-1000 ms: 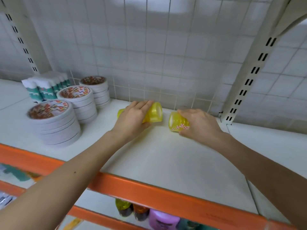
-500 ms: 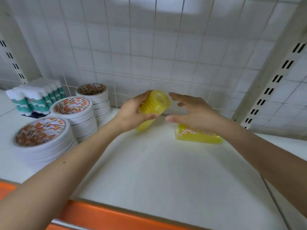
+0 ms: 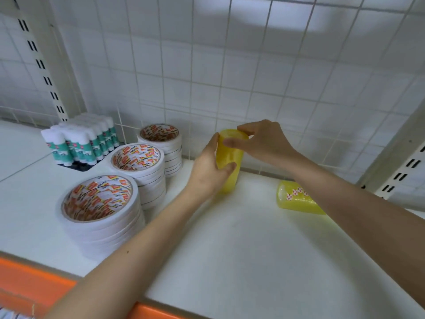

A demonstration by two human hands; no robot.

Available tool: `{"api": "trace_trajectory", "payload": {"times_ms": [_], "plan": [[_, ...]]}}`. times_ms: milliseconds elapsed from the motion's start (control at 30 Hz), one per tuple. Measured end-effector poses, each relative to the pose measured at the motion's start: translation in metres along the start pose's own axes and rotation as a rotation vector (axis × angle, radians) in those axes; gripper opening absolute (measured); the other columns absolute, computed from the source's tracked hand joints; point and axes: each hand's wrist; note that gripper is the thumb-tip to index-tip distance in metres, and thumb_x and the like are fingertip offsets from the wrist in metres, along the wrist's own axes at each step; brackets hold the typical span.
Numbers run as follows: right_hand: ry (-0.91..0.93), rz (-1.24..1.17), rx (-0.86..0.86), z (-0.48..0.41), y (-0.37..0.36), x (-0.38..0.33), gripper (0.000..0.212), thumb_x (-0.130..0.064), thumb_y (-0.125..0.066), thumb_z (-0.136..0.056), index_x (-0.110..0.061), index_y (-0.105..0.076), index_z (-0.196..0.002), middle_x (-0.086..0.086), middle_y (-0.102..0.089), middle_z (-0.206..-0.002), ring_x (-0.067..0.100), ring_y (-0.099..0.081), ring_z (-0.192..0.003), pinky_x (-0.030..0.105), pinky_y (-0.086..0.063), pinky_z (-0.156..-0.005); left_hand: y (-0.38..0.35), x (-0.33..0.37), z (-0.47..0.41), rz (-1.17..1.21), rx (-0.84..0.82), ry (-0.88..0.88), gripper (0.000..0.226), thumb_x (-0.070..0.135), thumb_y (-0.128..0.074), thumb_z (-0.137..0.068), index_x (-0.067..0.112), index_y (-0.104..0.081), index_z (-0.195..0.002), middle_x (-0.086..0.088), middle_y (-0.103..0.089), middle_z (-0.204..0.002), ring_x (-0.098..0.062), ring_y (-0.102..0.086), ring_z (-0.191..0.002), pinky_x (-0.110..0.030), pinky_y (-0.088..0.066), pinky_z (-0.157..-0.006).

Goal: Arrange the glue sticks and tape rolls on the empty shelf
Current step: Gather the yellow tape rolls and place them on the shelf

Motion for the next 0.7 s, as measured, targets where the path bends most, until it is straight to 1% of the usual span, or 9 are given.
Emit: {"api": "trace_trajectory", "payload": {"times_ms": [67,100,167,200,300,433,567,633,700], "plan": [[0.001,0.051,-0.002,-0.010,-0.006,-0.006,0.055,-0.045,-0.070,-0.072,0.004,-0.064,-0.096,0.017,-0.067,-0.098,0.026,-0.061,-0.097,0.039,-0.048,-0.085,-0.004,-0.003,0.005,-0.014,0.035,-0.021,0.070,0.016,-0.062,-0.082,0.013,-0.026,-0.142,-0.004,-0.045,-0.139,-0.021,-0.044,-0.126,-0.018,-0.034,-0.087],[-0.005,0.073,-0.005,-0.016,-0.008,-0.008,0.052,-0.047,-0.070,-0.070,0.003,-0.064,-0.083,0.013,-0.066,-0.081,0.025,-0.060,-0.084,0.033,-0.048,-0.073,-0.004,-0.003,0.007,-0.024,0.042,-0.039,0.072,0.020,-0.060,-0.080,0.011,-0.025,-0.142,-0.006,-0.043,-0.140,-0.022,-0.044,-0.125,-0.017,-0.033,-0.086],[-0.017,0.112,0.004,-0.024,-0.014,-0.011,0.047,-0.049,-0.069,-0.068,-0.006,-0.052,-0.063,0.004,-0.046,-0.056,0.020,-0.049,-0.065,0.027,-0.035,-0.052,-0.004,-0.005,0.010,-0.026,0.042,-0.079,0.074,0.025,-0.052,-0.071,0.008,-0.029,-0.139,-0.010,-0.046,-0.134,-0.024,-0.046,-0.120,-0.018,-0.034,-0.083],[-0.021,0.116,0.016,-0.027,-0.016,-0.012,0.044,-0.050,-0.070,-0.067,-0.009,-0.052,-0.066,0.001,-0.044,-0.057,0.018,-0.046,-0.065,0.026,-0.032,-0.051,-0.005,-0.006,0.012,-0.033,0.034,-0.094,0.072,0.024,-0.050,-0.069,0.007,-0.032,-0.137,-0.012,-0.047,-0.131,-0.026,-0.047,-0.117,-0.022,-0.036,-0.086],[-0.039,0.074,0.053,-0.028,-0.023,-0.011,0.053,-0.050,-0.072,-0.067,-0.012,-0.052,-0.098,0.002,-0.053,-0.089,0.019,-0.050,-0.086,0.025,-0.039,-0.067,-0.007,-0.010,0.013,-0.111,0.005,-0.126,0.072,0.024,-0.048,-0.070,0.003,-0.032,-0.136,-0.013,-0.042,-0.133,-0.028,-0.041,-0.119,-0.031,-0.035,-0.096],[-0.043,0.045,0.109,-0.024,-0.029,-0.008,0.048,-0.049,-0.072,-0.067,-0.013,-0.049,-0.092,-0.003,-0.048,-0.076,0.017,-0.050,-0.080,0.020,-0.034,-0.054,-0.010,-0.010,0.019,-0.171,-0.040,-0.146,0.075,0.032,-0.046,-0.073,0.006,-0.027,-0.141,-0.012,-0.026,-0.148,-0.028,-0.031,-0.130,-0.035,-0.032,-0.104],[-0.034,-0.027,0.068,-0.021,-0.026,-0.001,0.046,-0.046,-0.071,-0.070,-0.014,-0.052,-0.098,0.003,-0.058,-0.094,0.019,-0.056,-0.085,0.022,-0.044,-0.066,-0.011,-0.006,0.024,-0.199,-0.049,-0.135,0.070,0.031,-0.049,-0.076,0.006,-0.030,-0.139,-0.015,-0.025,-0.148,-0.034,-0.030,-0.132,-0.040,-0.031,-0.106],[-0.026,-0.070,-0.012,-0.014,-0.015,0.006,0.039,-0.044,-0.068,-0.075,-0.020,-0.054,-0.103,-0.003,-0.059,-0.105,0.012,-0.058,-0.087,0.004,-0.042,-0.065,-0.012,-0.003,0.029,-0.202,-0.045,-0.139,0.065,0.025,-0.055,-0.084,0.008,-0.028,-0.141,-0.015,-0.017,-0.152,-0.033,-0.022,-0.136,-0.034,-0.022,-0.110],[-0.027,-0.100,-0.070,-0.002,0.002,0.018,0.037,-0.042,-0.064,-0.079,-0.025,-0.055,-0.111,-0.011,-0.056,-0.111,0.004,-0.057,-0.090,-0.003,-0.038,-0.058,-0.014,-0.001,0.034,-0.183,-0.038,-0.147,0.063,0.018,-0.058,-0.087,0.013,-0.028,-0.142,-0.012,-0.013,-0.153,-0.028,-0.018,-0.138,-0.027,-0.018,-0.108]]}}
Point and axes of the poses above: each hand's wrist, its own z-axis away from the middle knuckle, its own y-axis out of the back of the hand, x = y × z
